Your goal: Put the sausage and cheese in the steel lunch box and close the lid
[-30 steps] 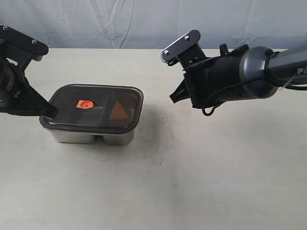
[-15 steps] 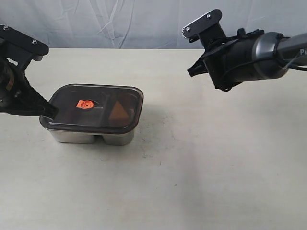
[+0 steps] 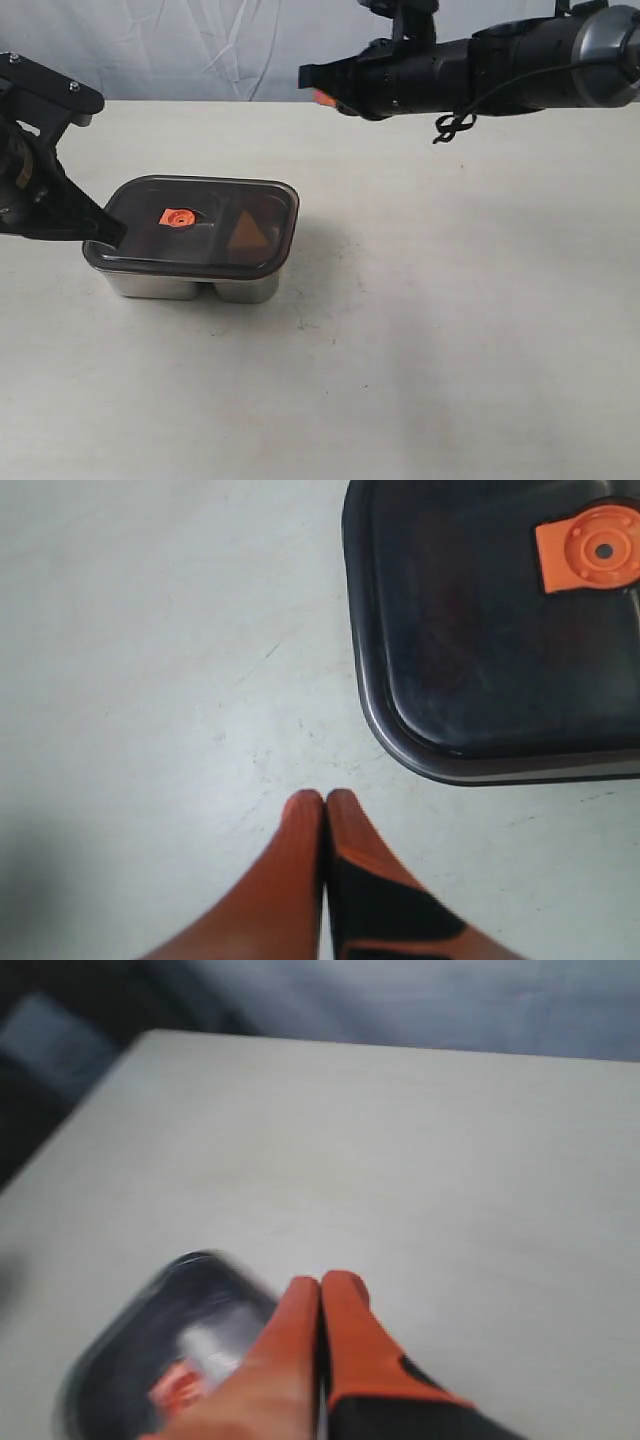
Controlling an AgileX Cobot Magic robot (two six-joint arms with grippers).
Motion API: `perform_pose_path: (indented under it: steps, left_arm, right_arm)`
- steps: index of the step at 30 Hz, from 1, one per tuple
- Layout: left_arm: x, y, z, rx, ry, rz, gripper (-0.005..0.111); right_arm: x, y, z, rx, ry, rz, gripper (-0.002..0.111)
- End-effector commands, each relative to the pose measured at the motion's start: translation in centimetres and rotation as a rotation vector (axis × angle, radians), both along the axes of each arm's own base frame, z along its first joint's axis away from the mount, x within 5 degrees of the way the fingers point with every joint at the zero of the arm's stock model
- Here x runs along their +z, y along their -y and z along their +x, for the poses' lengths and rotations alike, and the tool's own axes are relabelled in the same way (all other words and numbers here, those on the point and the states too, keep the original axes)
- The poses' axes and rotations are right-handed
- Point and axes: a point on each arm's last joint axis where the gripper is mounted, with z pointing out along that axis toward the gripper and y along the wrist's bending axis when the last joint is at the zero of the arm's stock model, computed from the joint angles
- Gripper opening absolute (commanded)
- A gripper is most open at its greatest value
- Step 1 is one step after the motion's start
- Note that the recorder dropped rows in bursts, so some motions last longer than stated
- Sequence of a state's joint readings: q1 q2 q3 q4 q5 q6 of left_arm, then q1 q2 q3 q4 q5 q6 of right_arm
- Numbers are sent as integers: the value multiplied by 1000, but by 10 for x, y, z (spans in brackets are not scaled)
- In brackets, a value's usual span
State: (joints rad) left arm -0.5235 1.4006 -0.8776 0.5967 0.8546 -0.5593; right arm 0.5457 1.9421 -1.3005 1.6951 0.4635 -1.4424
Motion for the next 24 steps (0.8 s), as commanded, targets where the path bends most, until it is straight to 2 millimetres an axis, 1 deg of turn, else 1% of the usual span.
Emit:
perform_pose_path:
  steps: [1, 2, 4, 5, 6, 7, 8, 10, 13, 15, 18, 20, 22, 24]
  left_arm:
    - [2, -1, -1, 3, 10, -8, 0]
    - [3, -2, 0, -6, 23, -1, 0]
    - [3, 0, 0, -2, 24, -23, 0]
    - [0, 3, -2, 31, -5, -78, 0]
    - [-1, 4, -4, 50, -26, -109, 0]
    - [-2, 6, -6, 68, -44, -142, 0]
    - [-2, 7, -6, 70, -47, -146, 0]
    - [-2, 7, -6, 70, -47, -146, 0]
    - [-2, 6, -6, 69, -45, -144, 0]
    - [-2, 6, -6, 69, -45, -144, 0]
    - [-2, 6, -6, 69, -45, -144, 0]
    - [-2, 6, -6, 69, -45, -144, 0]
    - [-2, 6, -6, 69, -45, -144, 0]
    - [-2, 6, -6, 69, -45, -144, 0]
  right_arm:
    - [40, -20, -51, 664, 138, 284, -1]
    - [44, -19, -57, 730, 129, 330, -1]
    - [43, -19, -58, 736, 111, 317, -1]
    - [39, -18, -55, 701, 82, 267, -1]
    - [35, -18, -51, 661, 82, 216, -1]
    - [26, -19, -41, 529, 60, 111, -1]
    - [23, -19, -36, 461, 53, 69, -1]
    - [18, -18, -26, 314, 44, 11, -1]
    - [17, -16, -17, 143, -8, -9, -1]
    - [18, -17, -17, 92, -29, -20, -1]
    - [20, -18, -20, 74, -31, -47, -1]
    - [21, -15, -21, 38, -67, -69, -1]
    - [18, -5, -18, -82, -118, -173, -1]
    - [16, 1, -22, -185, -173, -267, -1]
